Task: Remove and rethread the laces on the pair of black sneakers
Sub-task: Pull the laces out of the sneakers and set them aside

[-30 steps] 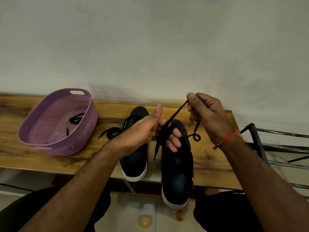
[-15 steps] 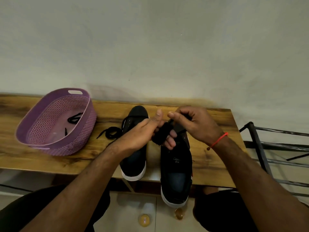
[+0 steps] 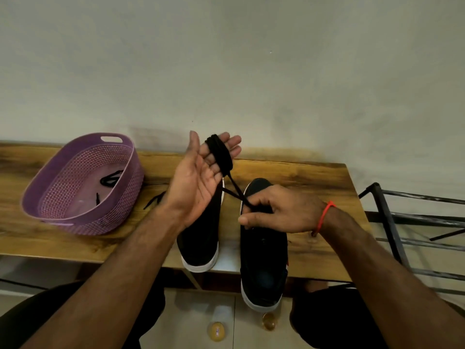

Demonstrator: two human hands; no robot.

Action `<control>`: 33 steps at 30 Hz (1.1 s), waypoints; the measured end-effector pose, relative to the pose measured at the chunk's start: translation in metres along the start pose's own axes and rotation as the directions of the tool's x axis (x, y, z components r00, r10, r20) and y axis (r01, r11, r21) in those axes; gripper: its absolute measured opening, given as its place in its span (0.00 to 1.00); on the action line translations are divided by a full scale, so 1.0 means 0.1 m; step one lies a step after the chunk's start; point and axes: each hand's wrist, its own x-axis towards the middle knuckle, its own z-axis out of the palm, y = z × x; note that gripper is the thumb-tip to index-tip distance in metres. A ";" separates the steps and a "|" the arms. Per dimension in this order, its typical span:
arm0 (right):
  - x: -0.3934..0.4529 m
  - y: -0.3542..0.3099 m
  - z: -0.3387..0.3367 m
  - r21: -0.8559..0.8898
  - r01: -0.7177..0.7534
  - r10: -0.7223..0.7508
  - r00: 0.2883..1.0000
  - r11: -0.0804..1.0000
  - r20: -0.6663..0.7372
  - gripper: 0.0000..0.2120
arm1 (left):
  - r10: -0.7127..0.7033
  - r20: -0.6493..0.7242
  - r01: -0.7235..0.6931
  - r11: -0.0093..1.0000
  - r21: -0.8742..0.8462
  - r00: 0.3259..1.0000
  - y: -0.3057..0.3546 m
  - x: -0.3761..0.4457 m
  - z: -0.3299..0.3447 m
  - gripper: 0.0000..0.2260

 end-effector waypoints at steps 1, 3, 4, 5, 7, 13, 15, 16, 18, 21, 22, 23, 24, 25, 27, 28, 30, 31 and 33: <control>-0.02 -0.05 0.00 0.106 0.024 -0.028 0.999 0.994 0.038 0.15 | 0.003 -0.015 0.000 0.977 0.212 1.000 -0.04 -0.02 0.00 0.31; -0.09 -0.15 -0.06 0.323 0.094 -0.096 0.995 0.942 -0.010 0.14 | -0.066 0.063 0.021 0.836 0.548 0.996 -0.12 -0.07 0.01 0.31; -0.12 -0.18 -0.10 0.419 0.138 -0.105 0.989 0.897 -0.101 0.13 | -0.146 0.096 0.050 0.763 0.644 0.985 -0.13 -0.10 0.02 0.31; -0.14 -0.16 -0.14 0.484 0.187 -0.083 0.970 0.855 -0.227 0.12 | -0.233 0.112 0.096 0.725 0.682 0.966 -0.11 -0.13 0.05 0.32; -0.15 -0.06 -0.23 0.485 0.228 0.044 0.872 0.844 -0.488 0.11 | -0.361 0.178 0.170 0.748 0.642 0.915 -0.08 -0.18 0.14 0.31; -0.03 0.26 -0.18 -0.039 -0.217 0.183 0.893 0.975 -0.412 0.11 | -0.161 0.258 0.187 0.979 -0.079 0.953 -0.06 -0.14 0.19 0.28; 0.01 0.15 -0.06 -0.174 -0.200 0.173 0.972 0.964 -0.157 0.11 | -0.059 0.161 0.084 0.985 -0.151 0.985 -0.09 -0.07 0.14 0.31; 0.03 0.08 0.01 -0.214 -0.152 0.144 0.988 0.965 -0.053 0.13 | -0.022 0.104 0.030 0.997 -0.072 0.994 -0.10 -0.04 0.10 0.32; 0.05 -0.03 0.08 -0.136 -0.051 0.056 0.998 0.989 0.029 0.13 | 0.006 0.022 -0.011 0.970 0.242 1.000 -0.18 -0.02 0.00 0.33; 0.00 -0.03 -0.04 0.121 0.051 -0.020 0.970 0.991 -0.241 0.14 | -0.140 0.058 0.074 0.776 0.626 0.988 -0.27 -0.07 -0.02 0.35; -0.01 0.02 -0.10 0.147 0.058 -0.002 0.935 0.987 -0.355 0.14 | -0.205 0.079 0.106 0.751 0.652 0.976 -0.28 -0.09 0.00 0.35; -0.02 0.09 -0.15 0.134 0.050 0.016 0.892 0.990 -0.452 0.13 | -0.254 0.105 0.127 0.749 0.650 0.961 -0.27 -0.12 0.05 0.34; -0.03 0.17 -0.18 0.107 0.022 0.036 0.855 0.994 -0.518 0.12 | -0.287 0.134 0.142 0.763 0.631 0.949 -0.26 -0.13 0.10 0.31; -0.03 0.25 -0.18 0.088 -0.018 0.064 0.834 0.996 -0.548 0.10 | -0.308 0.166 0.153 0.787 0.598 0.937 -0.24 -0.13 0.13 0.28; -0.02 0.34 -0.16 0.078 -0.063 0.096 0.834 0.995 -0.543 0.10 | -0.312 0.219 0.176 0.859 0.481 0.925 -0.21 -0.14 0.17 0.20; -0.01 0.34 -0.13 0.078 -0.070 0.101 0.849 0.994 -0.519 0.10 | -0.299 0.226 0.200 0.904 0.377 0.927 -0.20 -0.15 0.18 0.18; 0.03 0.28 -0.06 0.008 -0.096 0.091 0.903 0.995 -0.420 0.10 | -0.236 0.184 0.227 0.971 0.069 0.954 -0.18 -0.12 0.19 0.18; 0.06 0.26 -0.01 -0.069 -0.112 0.082 0.934 0.991 -0.349 0.11 | -0.191 0.148 0.203 0.976 -0.071 0.970 -0.18 -0.10 0.18 0.20; 0.10 0.18 0.10 -0.199 -0.108 0.067 0.977 0.974 -0.203 0.13 | -0.114 0.076 0.125 0.980 -0.154 0.991 -0.19 -0.06 0.14 0.25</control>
